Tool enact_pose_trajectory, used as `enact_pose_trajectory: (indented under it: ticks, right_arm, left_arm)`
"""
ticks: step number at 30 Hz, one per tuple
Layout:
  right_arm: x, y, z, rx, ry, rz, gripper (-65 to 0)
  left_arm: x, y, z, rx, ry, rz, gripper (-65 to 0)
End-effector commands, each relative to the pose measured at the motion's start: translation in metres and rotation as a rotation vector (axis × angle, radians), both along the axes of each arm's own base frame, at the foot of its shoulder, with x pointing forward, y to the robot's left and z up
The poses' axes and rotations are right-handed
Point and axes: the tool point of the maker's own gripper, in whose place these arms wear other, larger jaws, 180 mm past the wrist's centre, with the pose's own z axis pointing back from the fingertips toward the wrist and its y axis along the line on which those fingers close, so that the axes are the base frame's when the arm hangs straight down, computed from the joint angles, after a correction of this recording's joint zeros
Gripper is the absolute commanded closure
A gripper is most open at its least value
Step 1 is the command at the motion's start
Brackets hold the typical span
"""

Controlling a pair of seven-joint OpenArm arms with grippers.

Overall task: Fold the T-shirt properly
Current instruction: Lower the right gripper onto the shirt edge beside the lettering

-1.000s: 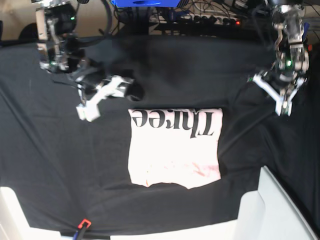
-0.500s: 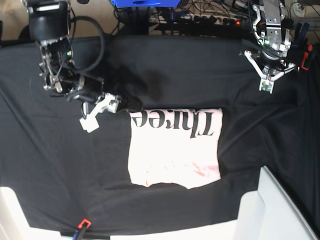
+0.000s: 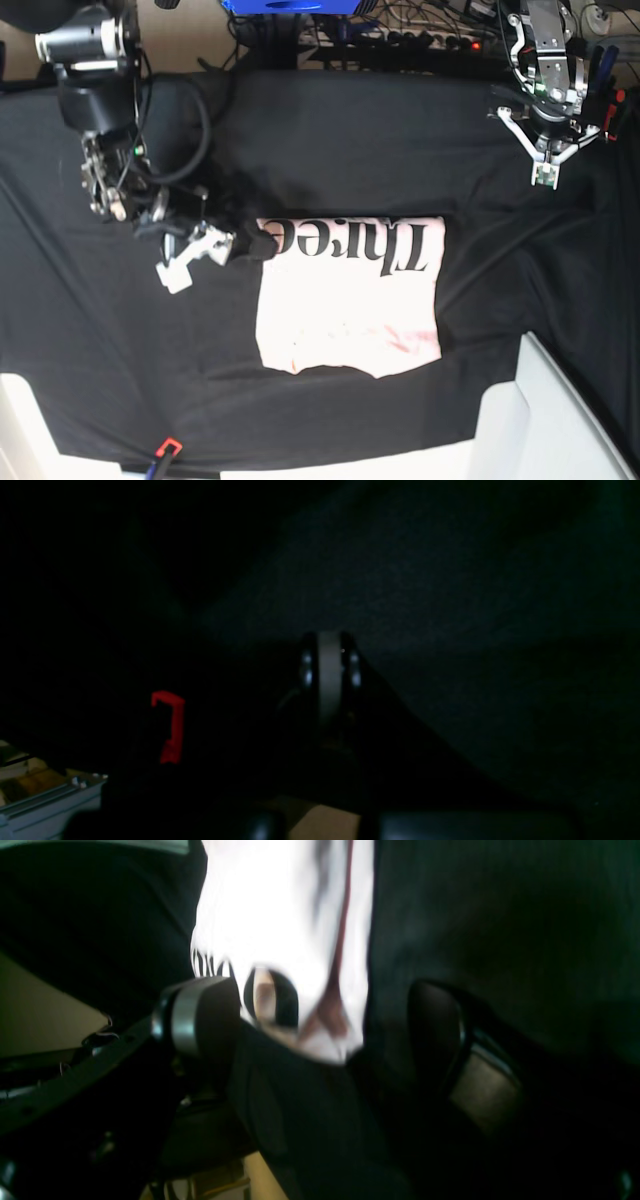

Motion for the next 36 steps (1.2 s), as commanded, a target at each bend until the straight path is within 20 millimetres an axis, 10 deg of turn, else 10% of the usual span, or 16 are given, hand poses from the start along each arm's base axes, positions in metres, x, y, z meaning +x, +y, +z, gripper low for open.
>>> enact_pose_trajectory:
  ticks: [1, 22, 31, 36]
  right_arm:
    - [0.014, 0.002, 0.010, 0.014, -0.033, -0.008, -50.1]
    - [0.022, 0.038, 0.021, 0.075, -0.038, 0.014, -49.0]
    - [0.023, 0.045, 0.024, 0.088, -0.040, 0.019, -8.3]
    - [0.023, 0.043, 0.023, 0.092, -0.036, 0.012, -0.4]
  left_arm:
    - [0.008, 0.006, 0.011, 0.024, -0.037, -0.007, -0.2]
    - [0.007, 0.007, 0.010, 0.026, -0.030, -0.007, -0.3]
    - [0.007, 0.007, 0.009, 0.026, -0.029, -0.006, -0.3]
    - [0.007, 0.007, 0.009, 0.026, -0.029, -0.006, -0.3]
